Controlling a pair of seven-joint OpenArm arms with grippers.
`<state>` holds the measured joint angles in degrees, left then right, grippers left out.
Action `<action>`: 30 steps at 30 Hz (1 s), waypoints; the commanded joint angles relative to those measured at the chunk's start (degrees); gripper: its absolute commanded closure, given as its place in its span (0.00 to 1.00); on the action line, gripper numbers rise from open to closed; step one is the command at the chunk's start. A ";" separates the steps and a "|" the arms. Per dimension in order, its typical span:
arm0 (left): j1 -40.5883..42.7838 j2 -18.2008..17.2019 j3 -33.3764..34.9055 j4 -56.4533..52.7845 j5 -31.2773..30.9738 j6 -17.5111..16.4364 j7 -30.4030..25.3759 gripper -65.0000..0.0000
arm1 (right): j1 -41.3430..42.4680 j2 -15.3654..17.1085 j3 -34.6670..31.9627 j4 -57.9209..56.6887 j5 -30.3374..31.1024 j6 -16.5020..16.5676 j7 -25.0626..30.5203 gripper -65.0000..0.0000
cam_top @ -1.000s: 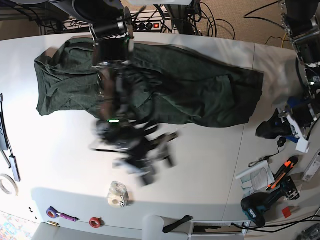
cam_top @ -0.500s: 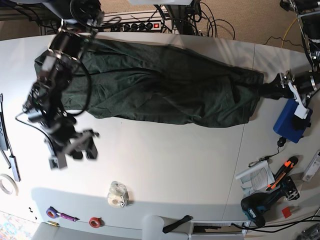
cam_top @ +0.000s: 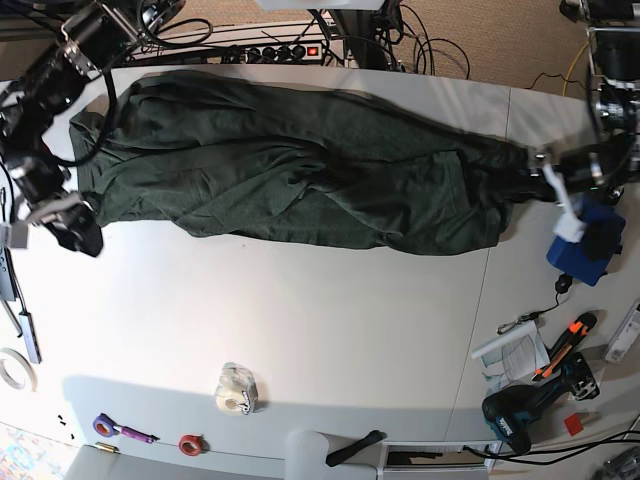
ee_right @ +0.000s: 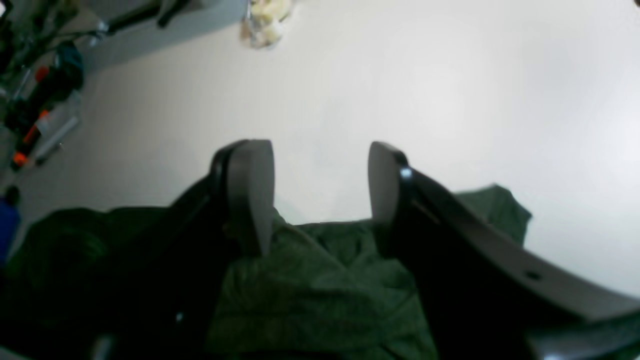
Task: Layout the t-shirt on the table in an organized manner, then fold the t-shirt properly
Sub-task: 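Press the folded shirt flat with the right gripper, then withdraw it, then grasp the end of the green shirt strip with the left gripper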
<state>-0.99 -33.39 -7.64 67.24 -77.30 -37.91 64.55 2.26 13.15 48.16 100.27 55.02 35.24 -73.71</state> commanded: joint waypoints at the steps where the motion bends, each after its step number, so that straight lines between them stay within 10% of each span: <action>1: -0.48 0.00 1.25 0.07 3.61 1.03 2.86 0.35 | 0.26 1.01 0.87 1.03 1.99 0.33 1.18 0.54; 19: -4.76 -0.46 2.21 0.07 -7.70 -2.09 15.39 0.35 | -1.33 0.98 1.77 1.03 2.34 1.25 0.63 0.54; 30: -4.72 1.42 2.23 0.07 0.98 1.25 4.13 0.35 | -1.33 0.96 1.77 1.03 2.45 1.25 0.55 0.54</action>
<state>-5.13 -31.22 -5.26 66.81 -77.97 -37.34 68.25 0.30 13.10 49.82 100.27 55.86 36.07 -74.39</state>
